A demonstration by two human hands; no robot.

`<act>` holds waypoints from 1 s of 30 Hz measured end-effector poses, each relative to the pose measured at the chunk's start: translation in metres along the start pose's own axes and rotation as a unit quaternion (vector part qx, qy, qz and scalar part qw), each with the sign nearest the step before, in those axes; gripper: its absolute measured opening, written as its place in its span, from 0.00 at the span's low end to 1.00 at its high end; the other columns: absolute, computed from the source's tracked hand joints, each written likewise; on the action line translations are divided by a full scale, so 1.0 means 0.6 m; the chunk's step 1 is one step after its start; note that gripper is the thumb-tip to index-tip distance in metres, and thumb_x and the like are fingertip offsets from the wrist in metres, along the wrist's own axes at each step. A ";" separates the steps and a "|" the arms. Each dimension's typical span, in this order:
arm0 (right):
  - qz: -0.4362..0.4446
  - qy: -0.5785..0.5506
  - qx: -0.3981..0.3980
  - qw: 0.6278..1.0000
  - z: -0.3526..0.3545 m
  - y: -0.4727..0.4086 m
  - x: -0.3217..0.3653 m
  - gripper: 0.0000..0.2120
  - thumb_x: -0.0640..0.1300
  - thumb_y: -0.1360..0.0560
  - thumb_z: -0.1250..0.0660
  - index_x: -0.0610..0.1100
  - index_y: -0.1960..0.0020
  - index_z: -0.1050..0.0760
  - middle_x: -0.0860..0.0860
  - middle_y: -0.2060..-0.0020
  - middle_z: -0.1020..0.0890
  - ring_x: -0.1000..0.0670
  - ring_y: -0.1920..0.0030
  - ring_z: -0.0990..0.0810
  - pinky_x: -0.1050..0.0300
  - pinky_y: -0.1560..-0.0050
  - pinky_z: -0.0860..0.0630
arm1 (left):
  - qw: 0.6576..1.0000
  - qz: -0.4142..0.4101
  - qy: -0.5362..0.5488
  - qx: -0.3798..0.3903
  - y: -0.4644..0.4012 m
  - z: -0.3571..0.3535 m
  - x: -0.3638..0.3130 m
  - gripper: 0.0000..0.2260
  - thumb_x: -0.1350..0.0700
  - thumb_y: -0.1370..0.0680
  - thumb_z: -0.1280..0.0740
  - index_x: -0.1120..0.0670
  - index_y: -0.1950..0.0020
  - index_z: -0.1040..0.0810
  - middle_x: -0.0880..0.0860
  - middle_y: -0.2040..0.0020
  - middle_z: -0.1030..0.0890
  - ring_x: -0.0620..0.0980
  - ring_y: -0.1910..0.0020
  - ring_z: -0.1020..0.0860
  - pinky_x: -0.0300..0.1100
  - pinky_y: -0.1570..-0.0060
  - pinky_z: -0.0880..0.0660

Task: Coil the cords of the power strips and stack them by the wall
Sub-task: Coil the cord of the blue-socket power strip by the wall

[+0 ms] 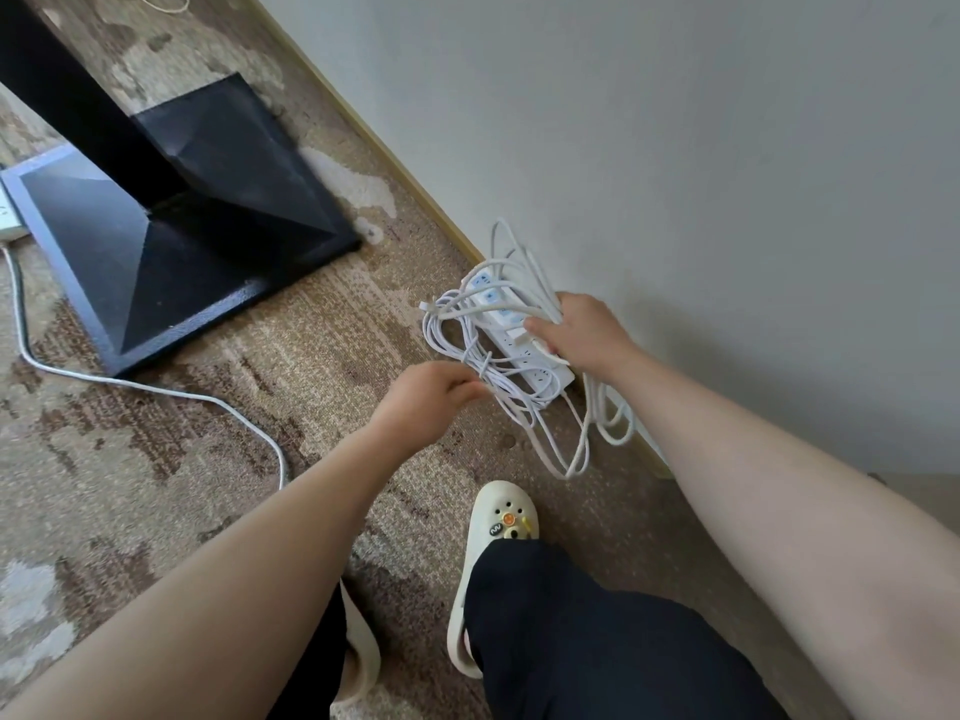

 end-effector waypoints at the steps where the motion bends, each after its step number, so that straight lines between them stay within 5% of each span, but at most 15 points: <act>1: -0.001 -0.030 0.021 0.999 -0.009 0.005 0.005 0.09 0.54 0.22 0.33 0.53 0.60 0.25 0.54 0.69 0.20 0.59 0.72 0.24 0.60 0.68 0.31 | 1.000 -0.003 0.008 -0.018 -0.004 -0.003 -0.010 0.08 0.48 0.21 0.35 0.44 0.59 0.21 0.43 0.70 0.24 0.35 0.77 0.29 0.31 0.74 0.35; 6: -0.019 -0.148 0.072 0.986 -0.030 0.019 0.011 0.10 0.51 0.22 0.32 0.45 0.56 0.21 0.52 0.69 0.16 0.62 0.75 0.24 0.65 0.68 0.30 | 0.995 0.020 0.021 -0.092 -0.014 -0.010 -0.028 0.08 0.49 0.21 0.33 0.49 0.54 0.17 0.44 0.70 0.22 0.36 0.78 0.30 0.37 0.73 0.34; 11: -0.035 -0.186 0.091 0.978 -0.036 0.024 0.013 0.14 0.53 0.22 0.32 0.42 0.57 0.21 0.51 0.68 0.16 0.56 0.73 0.22 0.65 0.70 0.26 | 0.988 0.049 0.028 -0.143 -0.015 -0.017 -0.043 0.09 0.48 0.24 0.30 0.52 0.59 0.17 0.46 0.72 0.22 0.41 0.78 0.30 0.38 0.74 0.33; 20: -0.066 -0.209 0.128 0.967 -0.054 0.023 0.015 0.19 0.53 0.20 0.34 0.36 0.55 0.21 0.45 0.70 0.17 0.48 0.71 0.18 0.53 0.65 0.19 | 0.980 0.089 0.060 -0.170 -0.017 -0.038 -0.049 0.12 0.47 0.27 0.27 0.53 0.64 0.20 0.49 0.71 0.21 0.46 0.75 0.28 0.47 0.70 0.26; 30: -0.083 -0.262 0.124 0.953 -0.068 0.023 0.022 0.19 0.55 0.21 0.32 0.39 0.59 0.27 0.49 0.78 0.28 0.50 0.78 0.29 0.52 0.69 0.25 | 0.983 0.043 0.032 -0.175 -0.025 -0.024 -0.034 0.09 0.49 0.24 0.29 0.53 0.60 0.21 0.49 0.69 0.21 0.46 0.72 0.25 0.43 0.70 0.27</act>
Point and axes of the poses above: each hand's wrist, its own y-axis away from the middle knuckle, its own z-axis out of the back of the hand, x = y × z, the point moved 2 cm from there along -y, towards the middle knuckle
